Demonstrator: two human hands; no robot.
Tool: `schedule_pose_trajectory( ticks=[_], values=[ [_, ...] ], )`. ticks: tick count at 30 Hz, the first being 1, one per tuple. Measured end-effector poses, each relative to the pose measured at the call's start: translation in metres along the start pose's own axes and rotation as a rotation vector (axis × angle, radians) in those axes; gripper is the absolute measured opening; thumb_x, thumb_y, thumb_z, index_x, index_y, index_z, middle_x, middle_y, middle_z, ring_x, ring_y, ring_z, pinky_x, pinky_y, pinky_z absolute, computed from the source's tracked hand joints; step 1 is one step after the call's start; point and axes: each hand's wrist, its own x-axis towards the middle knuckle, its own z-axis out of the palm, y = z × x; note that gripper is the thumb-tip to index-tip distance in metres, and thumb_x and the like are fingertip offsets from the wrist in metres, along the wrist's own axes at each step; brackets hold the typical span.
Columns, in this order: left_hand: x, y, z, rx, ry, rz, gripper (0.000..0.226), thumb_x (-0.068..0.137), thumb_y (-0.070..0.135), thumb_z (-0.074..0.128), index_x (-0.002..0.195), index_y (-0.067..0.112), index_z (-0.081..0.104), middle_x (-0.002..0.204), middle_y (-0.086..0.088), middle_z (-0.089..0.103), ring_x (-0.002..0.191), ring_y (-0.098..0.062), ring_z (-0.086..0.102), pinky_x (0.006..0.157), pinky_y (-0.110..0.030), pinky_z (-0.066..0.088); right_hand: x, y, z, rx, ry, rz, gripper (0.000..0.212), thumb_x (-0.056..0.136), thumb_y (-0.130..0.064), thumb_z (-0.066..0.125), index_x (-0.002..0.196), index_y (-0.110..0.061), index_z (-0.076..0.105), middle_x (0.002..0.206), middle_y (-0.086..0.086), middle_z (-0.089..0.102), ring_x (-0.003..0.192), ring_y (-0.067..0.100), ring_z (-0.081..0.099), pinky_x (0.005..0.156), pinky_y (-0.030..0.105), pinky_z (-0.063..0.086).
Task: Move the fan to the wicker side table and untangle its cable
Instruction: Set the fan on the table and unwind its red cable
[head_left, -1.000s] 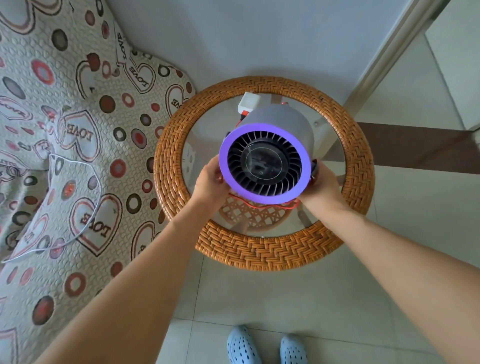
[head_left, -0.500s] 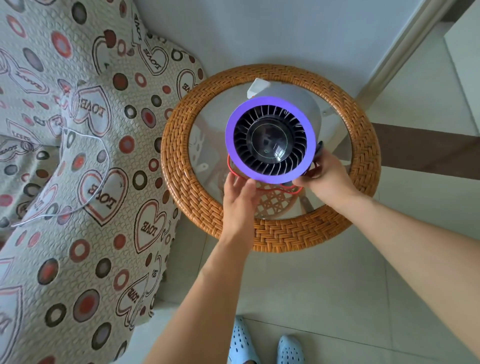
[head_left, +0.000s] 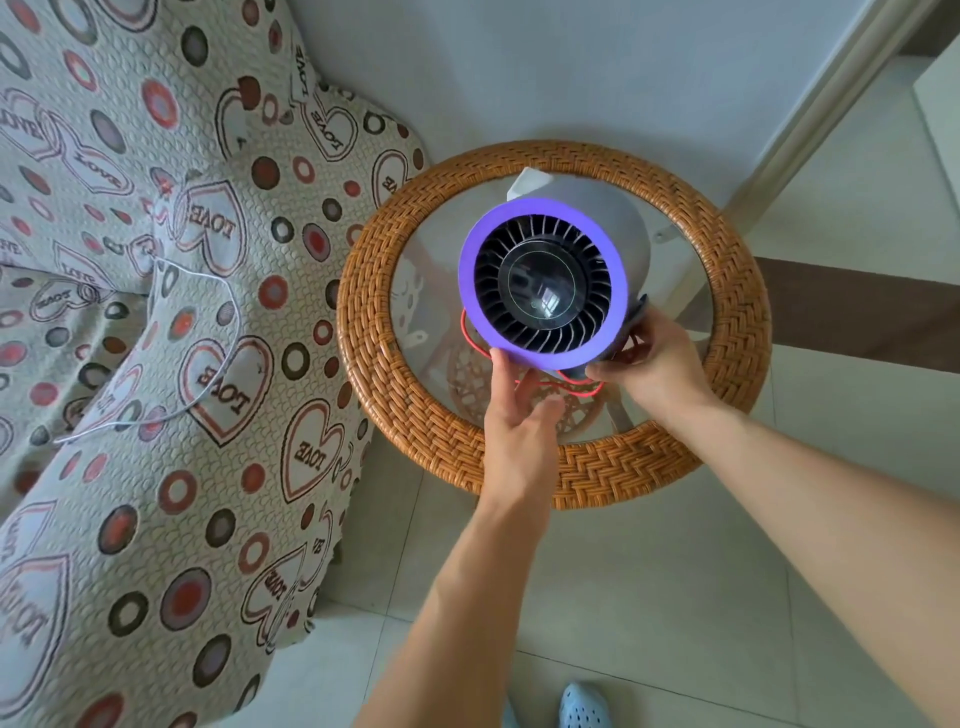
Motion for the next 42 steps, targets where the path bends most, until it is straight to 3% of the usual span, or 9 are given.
schedule_pose_trajectory(
  ticks=[3,8,12,16,24,27,32,38,42],
  values=[
    [0.009,0.005,-0.008,0.006,0.005,-0.037,0.074,0.087,-0.015,0.043,0.145,0.032,0.042,0.115,0.011,0.07,0.101,-0.009,0.063,0.09,-0.029,0.051,-0.006,-0.003,0.009,0.037,0.049,-0.003,0.05,0.059,-0.002,0.088,0.096,-0.017,0.058,0.089,-0.004,0.068,0.088,0.023,0.069,0.081,0.038,0.057],
    [0.024,0.015,-0.022,0.03,-0.022,-0.056,0.068,0.082,-0.015,0.045,0.133,0.03,0.054,0.1,0.003,0.07,0.091,-0.014,0.061,0.088,-0.029,0.051,-0.018,-0.009,0.026,0.073,0.146,-0.02,0.05,0.06,-0.003,0.087,0.102,-0.007,0.061,0.092,0.001,0.069,0.079,0.002,0.064,0.067,0.005,0.048],
    [0.034,0.022,-0.03,0.074,-0.041,-0.071,0.072,0.08,-0.017,0.044,0.138,0.025,0.051,0.089,0.006,0.068,0.077,-0.01,0.061,0.071,-0.021,0.053,-0.024,-0.013,0.039,0.055,0.217,-0.005,0.047,0.059,-0.008,0.088,0.097,-0.007,0.061,0.088,0.0,0.069,0.081,0.013,0.065,0.068,0.016,0.05],
    [0.044,0.031,-0.034,0.088,-0.047,-0.076,0.076,0.079,-0.02,0.043,0.141,0.025,0.049,0.113,-0.004,0.069,0.102,-0.022,0.062,0.097,-0.041,0.053,-0.028,-0.018,0.052,0.061,0.285,0.01,0.045,0.059,-0.014,0.088,0.092,-0.012,0.058,0.082,-0.006,0.067,0.074,0.012,0.063,0.06,0.001,0.042],
    [0.07,0.038,-0.044,0.125,-0.03,-0.08,0.076,0.081,-0.018,0.049,0.146,0.02,0.043,0.106,0.01,0.073,0.098,-0.024,0.065,0.096,-0.049,0.052,-0.036,-0.031,0.071,0.039,0.331,-0.021,0.037,0.071,-0.013,0.084,0.096,-0.01,0.057,0.095,0.005,0.066,0.082,0.017,0.06,0.062,-0.004,0.035],
    [0.073,0.036,-0.048,0.128,-0.064,-0.061,0.067,0.077,-0.012,0.053,0.128,0.032,0.051,0.095,0.02,0.075,0.091,-0.018,0.068,0.091,-0.044,0.055,-0.039,-0.032,0.075,0.02,0.337,-0.026,0.037,0.074,-0.016,0.082,0.1,-0.004,0.06,0.098,0.009,0.069,0.084,0.019,0.06,0.063,0.005,0.035],
    [0.07,0.03,-0.049,0.171,-0.049,-0.012,0.07,0.084,-0.018,0.05,0.139,0.026,0.048,0.09,0.024,0.074,0.077,-0.001,0.07,0.07,-0.025,0.058,-0.038,-0.032,0.071,-0.016,0.324,-0.023,0.039,0.074,-0.02,0.083,0.102,-0.003,0.06,0.1,0.011,0.07,0.09,0.023,0.063,0.075,0.027,0.046],
    [0.06,0.029,-0.047,0.216,0.03,0.021,0.066,0.086,-0.019,0.046,0.14,0.019,0.05,0.116,0.008,0.07,0.097,-0.01,0.069,0.074,-0.027,0.058,-0.037,-0.035,0.068,-0.012,0.291,-0.005,0.039,0.075,-0.018,0.082,0.103,-0.002,0.061,0.104,0.012,0.071,0.096,0.026,0.065,0.081,0.035,0.052],
    [0.06,0.032,-0.046,0.258,0.051,-0.015,0.077,0.082,-0.023,0.042,0.147,0.019,0.042,0.111,0.011,0.067,0.092,-0.008,0.066,0.074,-0.03,0.06,-0.038,-0.036,0.067,-0.025,0.277,-0.006,0.039,0.076,-0.018,0.082,0.105,-0.002,0.06,0.105,0.012,0.07,0.097,0.026,0.065,0.08,0.034,0.053]
  ],
)
